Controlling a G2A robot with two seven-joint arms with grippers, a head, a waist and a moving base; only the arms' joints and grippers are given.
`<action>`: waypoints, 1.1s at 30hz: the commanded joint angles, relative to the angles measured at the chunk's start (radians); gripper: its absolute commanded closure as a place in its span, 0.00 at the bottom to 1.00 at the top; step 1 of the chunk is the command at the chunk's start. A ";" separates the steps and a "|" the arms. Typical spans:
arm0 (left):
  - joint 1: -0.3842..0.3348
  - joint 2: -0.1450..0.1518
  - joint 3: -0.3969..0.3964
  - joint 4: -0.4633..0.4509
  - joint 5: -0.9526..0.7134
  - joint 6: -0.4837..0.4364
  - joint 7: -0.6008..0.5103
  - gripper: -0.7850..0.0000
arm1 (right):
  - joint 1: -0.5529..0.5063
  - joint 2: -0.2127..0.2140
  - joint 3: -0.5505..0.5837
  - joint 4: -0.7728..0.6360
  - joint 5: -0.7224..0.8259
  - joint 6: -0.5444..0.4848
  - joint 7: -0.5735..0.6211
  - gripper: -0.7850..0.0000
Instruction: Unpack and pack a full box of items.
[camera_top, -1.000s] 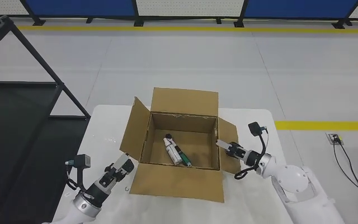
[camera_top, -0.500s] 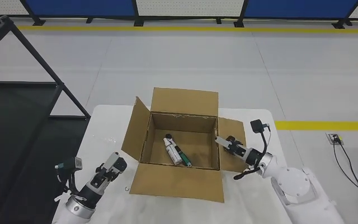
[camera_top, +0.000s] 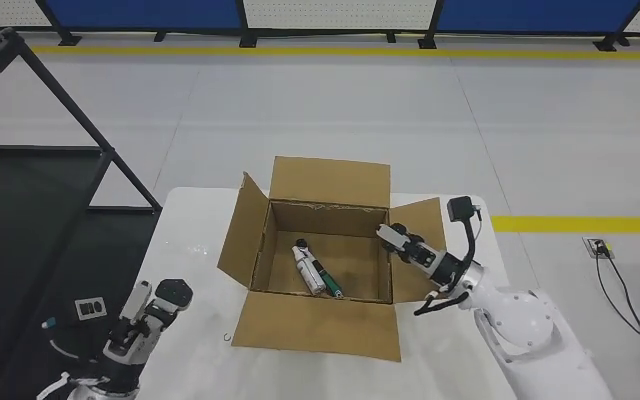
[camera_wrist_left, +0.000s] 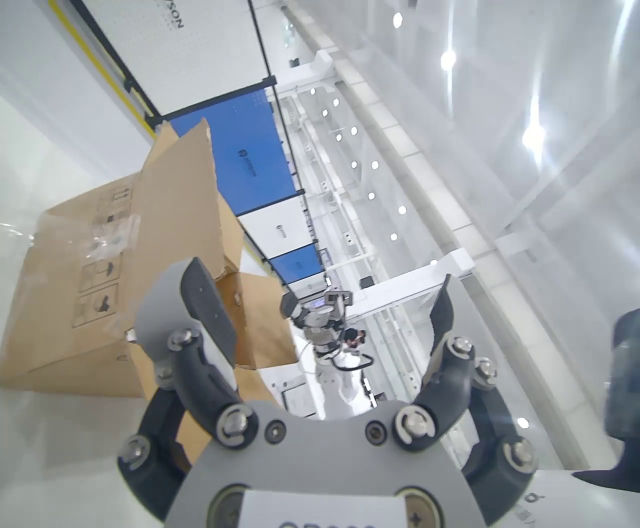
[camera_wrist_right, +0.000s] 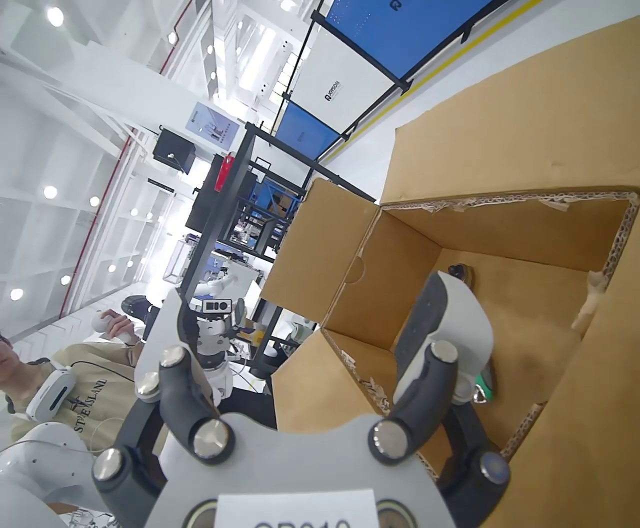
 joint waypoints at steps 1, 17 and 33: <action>0.004 0.000 -0.003 0.006 -0.022 -0.011 -0.005 0.00 | 0.000 0.000 0.000 0.000 0.000 0.000 0.000 0.00; -0.026 -0.003 -0.003 0.016 -0.015 0.069 0.081 0.00 | 0.138 -0.010 -0.149 -0.061 -0.300 0.120 0.125 0.00; 0.012 -0.008 -0.122 0.059 -0.097 0.131 0.117 0.00 | 0.728 -0.228 -0.790 0.321 -0.807 0.444 0.465 0.00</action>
